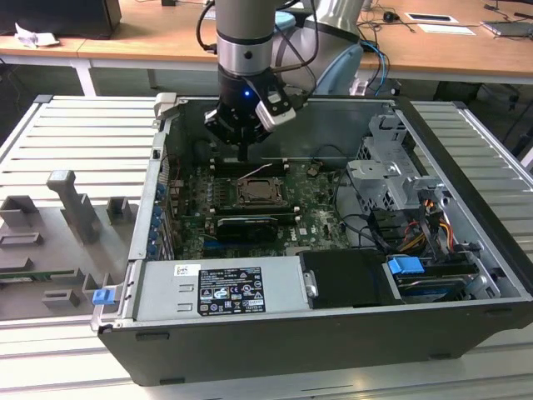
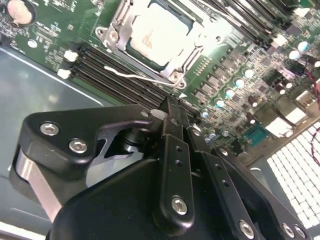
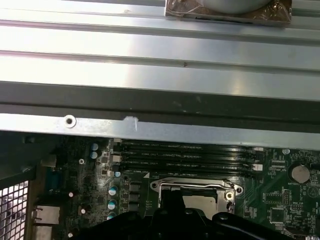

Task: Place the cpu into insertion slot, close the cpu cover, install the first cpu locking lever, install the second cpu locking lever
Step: 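Install the first cpu locking lever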

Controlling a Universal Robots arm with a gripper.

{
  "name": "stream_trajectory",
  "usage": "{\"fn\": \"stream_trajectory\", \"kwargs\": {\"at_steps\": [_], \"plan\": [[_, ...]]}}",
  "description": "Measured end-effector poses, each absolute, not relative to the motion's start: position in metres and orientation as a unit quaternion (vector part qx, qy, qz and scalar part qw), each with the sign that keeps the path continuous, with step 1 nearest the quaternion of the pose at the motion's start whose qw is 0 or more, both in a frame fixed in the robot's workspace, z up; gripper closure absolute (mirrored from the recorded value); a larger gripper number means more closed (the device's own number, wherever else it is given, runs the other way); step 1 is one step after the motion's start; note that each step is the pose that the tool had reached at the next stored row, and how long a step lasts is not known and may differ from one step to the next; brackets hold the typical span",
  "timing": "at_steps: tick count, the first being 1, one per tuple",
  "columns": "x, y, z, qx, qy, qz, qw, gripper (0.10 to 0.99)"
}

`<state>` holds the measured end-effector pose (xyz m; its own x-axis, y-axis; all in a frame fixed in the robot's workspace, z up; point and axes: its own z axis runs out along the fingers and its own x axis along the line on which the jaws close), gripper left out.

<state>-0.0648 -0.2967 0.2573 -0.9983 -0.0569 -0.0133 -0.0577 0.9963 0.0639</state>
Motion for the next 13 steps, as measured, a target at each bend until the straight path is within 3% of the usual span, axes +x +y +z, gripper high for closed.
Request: {"fn": "stream_trajectory", "kwargs": {"at_steps": [9,13], "plan": [[-0.0562,-0.2967,0.2552,-0.029,0.999,0.034,0.006,0.980],[-0.0562,-0.2967,0.2538,-0.029,0.998,0.056,0.006,0.980]]}}
